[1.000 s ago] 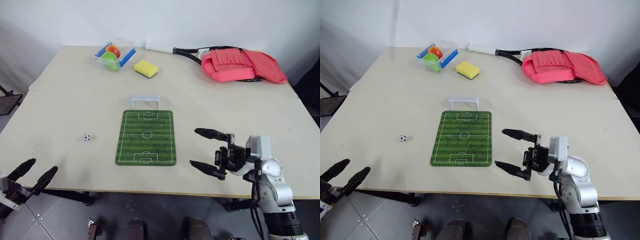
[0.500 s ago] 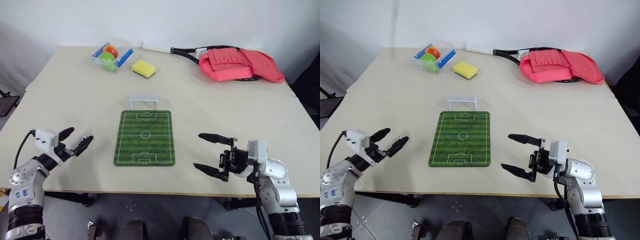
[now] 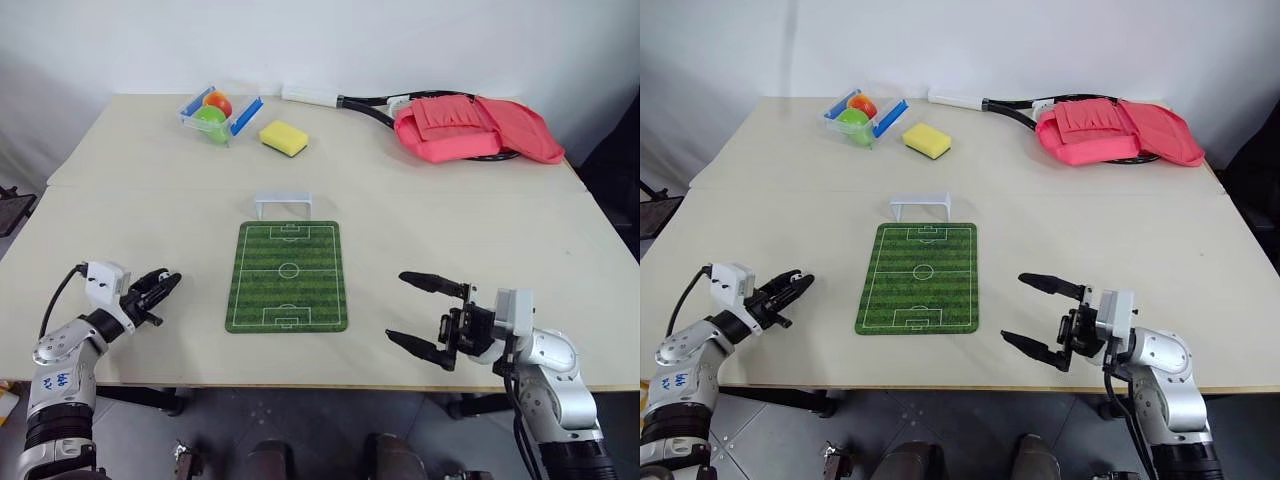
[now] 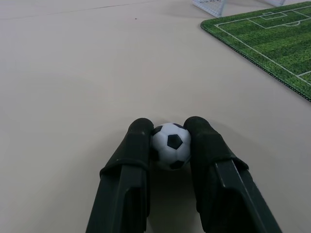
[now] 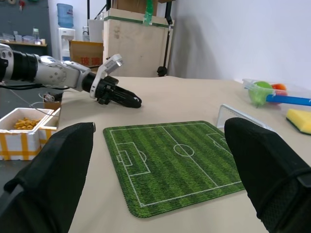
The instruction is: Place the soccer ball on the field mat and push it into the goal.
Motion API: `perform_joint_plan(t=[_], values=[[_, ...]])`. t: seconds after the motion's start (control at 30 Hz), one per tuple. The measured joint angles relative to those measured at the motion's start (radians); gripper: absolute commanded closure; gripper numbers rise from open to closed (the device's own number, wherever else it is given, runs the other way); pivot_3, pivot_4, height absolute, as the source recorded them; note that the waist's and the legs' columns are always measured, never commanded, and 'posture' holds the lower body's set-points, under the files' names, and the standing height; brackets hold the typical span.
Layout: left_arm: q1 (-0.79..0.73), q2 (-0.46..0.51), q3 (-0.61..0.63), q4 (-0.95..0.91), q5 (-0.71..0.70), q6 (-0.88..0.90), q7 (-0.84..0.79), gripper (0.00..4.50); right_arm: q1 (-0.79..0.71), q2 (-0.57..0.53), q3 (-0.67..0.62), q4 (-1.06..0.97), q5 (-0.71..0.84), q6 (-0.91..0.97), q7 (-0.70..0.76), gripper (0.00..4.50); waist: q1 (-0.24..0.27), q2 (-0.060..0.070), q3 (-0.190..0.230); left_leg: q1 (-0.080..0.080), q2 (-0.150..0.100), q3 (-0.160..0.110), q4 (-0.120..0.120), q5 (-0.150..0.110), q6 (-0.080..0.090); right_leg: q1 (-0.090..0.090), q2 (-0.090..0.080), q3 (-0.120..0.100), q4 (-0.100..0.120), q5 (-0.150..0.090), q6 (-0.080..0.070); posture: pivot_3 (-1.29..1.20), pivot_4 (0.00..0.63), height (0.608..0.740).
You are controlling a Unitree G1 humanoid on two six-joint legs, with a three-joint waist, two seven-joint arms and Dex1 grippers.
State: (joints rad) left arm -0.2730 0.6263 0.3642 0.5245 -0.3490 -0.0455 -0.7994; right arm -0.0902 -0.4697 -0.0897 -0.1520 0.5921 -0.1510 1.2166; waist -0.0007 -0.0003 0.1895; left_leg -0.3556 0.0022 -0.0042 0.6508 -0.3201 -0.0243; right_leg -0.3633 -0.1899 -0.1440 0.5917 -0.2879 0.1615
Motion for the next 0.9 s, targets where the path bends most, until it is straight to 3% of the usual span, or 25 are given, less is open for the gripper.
perform_joint_plan(t=[0.17,0.3,0.4,0.47,0.6,0.9], values=[[0.003,-0.021,-0.032,-0.169,-0.100,0.046,-0.147,3.64,-0.003,-0.019,-0.007,0.000,0.009,0.011,-0.008,0.00,0.007,-0.001,0.000,-0.001,0.000,0.000,0.001,0.000,0.000,0.000,0.000,0.000,0.000,0.000,0.000,0.00,0.150,0.740],[-0.028,0.000,-0.140,-0.373,-0.122,0.094,-0.263,3.64,-0.001,-0.105,-0.052,0.000,0.039,0.044,0.036,0.00,0.015,-0.001,0.000,0.000,0.001,0.001,0.002,-0.001,0.001,0.000,0.001,0.001,0.000,0.001,0.000,0.00,0.150,0.740],[-0.103,-0.001,-0.297,-0.441,-0.075,0.124,-0.330,3.64,0.015,-0.192,-0.091,0.066,0.047,0.032,0.144,0.00,0.027,0.000,0.000,0.000,0.001,0.001,0.002,-0.001,0.001,0.002,0.001,0.001,-0.001,0.001,0.000,0.00,0.150,0.740],[-0.141,-0.025,-0.419,-0.447,0.004,0.118,-0.357,3.64,0.028,-0.232,-0.124,0.154,0.044,0.002,0.216,0.00,0.029,0.000,0.000,0.000,0.000,0.003,0.003,-0.002,0.002,0.002,0.001,0.002,-0.003,0.001,0.001,0.00,0.150,0.740],[-0.142,-0.080,-0.527,-0.424,0.075,0.105,-0.358,3.64,0.036,-0.234,-0.149,0.240,0.042,-0.047,0.268,0.00,0.012,-0.001,0.001,0.000,0.004,0.007,0.002,-0.002,0.002,-0.001,0.004,0.006,-0.002,0.002,0.000,0.00,0.150,0.740],[-0.147,-0.103,-0.542,-0.317,0.123,0.037,-0.353,3.64,0.035,-0.221,-0.156,0.261,0.040,-0.081,0.273,0.00,0.017,-0.001,0.001,0.000,0.005,0.010,0.005,-0.002,0.002,-0.002,0.005,0.009,-0.002,0.003,0.000,0.00,0.150,0.740]])
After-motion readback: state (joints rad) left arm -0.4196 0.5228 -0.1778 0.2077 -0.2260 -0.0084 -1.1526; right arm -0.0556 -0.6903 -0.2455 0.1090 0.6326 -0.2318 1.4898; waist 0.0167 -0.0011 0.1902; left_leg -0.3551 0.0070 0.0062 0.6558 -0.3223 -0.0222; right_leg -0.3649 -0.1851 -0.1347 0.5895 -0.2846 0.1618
